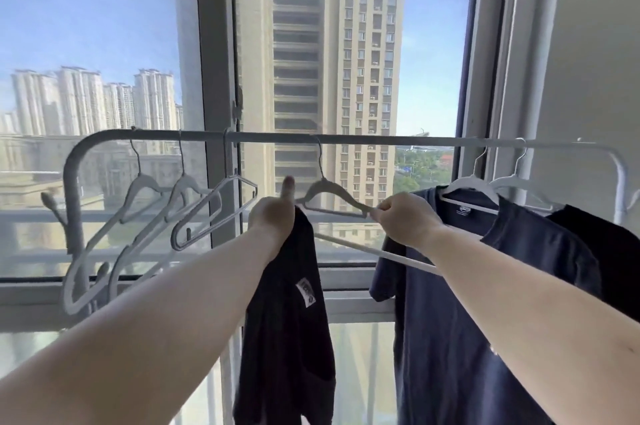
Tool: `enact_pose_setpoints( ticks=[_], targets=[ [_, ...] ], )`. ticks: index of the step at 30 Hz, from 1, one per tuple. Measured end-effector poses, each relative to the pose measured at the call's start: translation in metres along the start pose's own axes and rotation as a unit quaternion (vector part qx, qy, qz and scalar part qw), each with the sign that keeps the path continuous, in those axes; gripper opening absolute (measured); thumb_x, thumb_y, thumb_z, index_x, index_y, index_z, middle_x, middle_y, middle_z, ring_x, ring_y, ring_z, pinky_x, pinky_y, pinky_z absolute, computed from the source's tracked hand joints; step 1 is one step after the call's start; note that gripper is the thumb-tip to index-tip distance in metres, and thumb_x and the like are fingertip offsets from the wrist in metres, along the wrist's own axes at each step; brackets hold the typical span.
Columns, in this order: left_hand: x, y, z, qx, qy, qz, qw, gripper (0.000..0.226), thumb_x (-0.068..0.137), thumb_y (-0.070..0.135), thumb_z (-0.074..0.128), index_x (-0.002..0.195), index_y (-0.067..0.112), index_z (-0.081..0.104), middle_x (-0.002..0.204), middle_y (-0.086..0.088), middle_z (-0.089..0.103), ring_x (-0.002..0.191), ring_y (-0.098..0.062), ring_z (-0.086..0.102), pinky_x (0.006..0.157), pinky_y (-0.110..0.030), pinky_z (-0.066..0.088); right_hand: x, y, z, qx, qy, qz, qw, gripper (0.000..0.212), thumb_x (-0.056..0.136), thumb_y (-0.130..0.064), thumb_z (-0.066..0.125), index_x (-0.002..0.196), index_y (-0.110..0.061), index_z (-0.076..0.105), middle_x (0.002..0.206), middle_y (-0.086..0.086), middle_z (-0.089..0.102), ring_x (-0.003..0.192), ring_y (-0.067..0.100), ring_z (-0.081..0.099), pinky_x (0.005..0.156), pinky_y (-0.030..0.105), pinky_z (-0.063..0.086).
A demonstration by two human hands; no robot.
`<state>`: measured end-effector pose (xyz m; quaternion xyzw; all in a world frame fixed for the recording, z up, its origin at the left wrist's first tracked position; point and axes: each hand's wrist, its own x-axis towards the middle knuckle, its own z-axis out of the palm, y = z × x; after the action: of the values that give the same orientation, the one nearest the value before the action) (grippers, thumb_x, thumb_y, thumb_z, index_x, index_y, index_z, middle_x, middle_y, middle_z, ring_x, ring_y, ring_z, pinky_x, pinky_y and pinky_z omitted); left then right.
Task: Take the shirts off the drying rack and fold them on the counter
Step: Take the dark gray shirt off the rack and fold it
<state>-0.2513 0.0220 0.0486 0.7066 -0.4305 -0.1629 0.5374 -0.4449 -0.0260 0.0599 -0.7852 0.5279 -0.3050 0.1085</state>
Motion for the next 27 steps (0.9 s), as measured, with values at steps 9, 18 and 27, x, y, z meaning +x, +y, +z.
enact_pose_setpoints(
  ticks=[9, 18, 27],
  targets=[
    [0.009, -0.014, -0.035, 0.002, -0.051, 0.038, 0.998, 0.060, 0.078, 0.070, 0.051, 0.063, 0.013, 0.037, 0.058, 0.001, 0.033, 0.051, -0.013, 0.029, 0.048, -0.023, 0.027, 0.030, -0.066, 0.013, 0.016, 0.022, -0.002, 1.000, 0.022, 0.096, -0.023, 0.051, 0.091, -0.005, 0.063, 0.085, 0.010, 0.064, 0.071, 0.023, 0.059, 0.054, 0.028, 0.044],
    [0.009, -0.038, -0.051, -0.025, -0.144, 0.040, 0.988, 0.022, 0.089, 0.032, 0.065, 0.084, 0.010, 0.062, 0.081, -0.008, 0.060, 0.074, -0.022, 0.059, 0.069, -0.032, 0.053, 0.021, -0.089, 0.053, -0.042, -0.056, 0.063, 0.996, 0.014, 0.092, -0.003, 0.048, 0.082, -0.002, 0.058, 0.084, 0.014, 0.068, 0.066, 0.024, 0.061, 0.058, 0.032, 0.052],
    [-0.012, -0.058, -0.057, -0.035, -0.158, 0.102, 0.981, 0.031, 0.088, 0.038, 0.064, 0.099, 0.009, 0.070, 0.079, 0.000, 0.065, 0.078, -0.019, 0.063, 0.070, -0.027, 0.055, -0.030, -0.098, 0.059, 0.119, 0.028, -0.068, 0.990, 0.018, 0.084, -0.006, 0.054, 0.090, -0.017, 0.066, 0.087, 0.002, 0.065, 0.083, 0.019, 0.061, 0.076, 0.033, 0.052]
  ],
)
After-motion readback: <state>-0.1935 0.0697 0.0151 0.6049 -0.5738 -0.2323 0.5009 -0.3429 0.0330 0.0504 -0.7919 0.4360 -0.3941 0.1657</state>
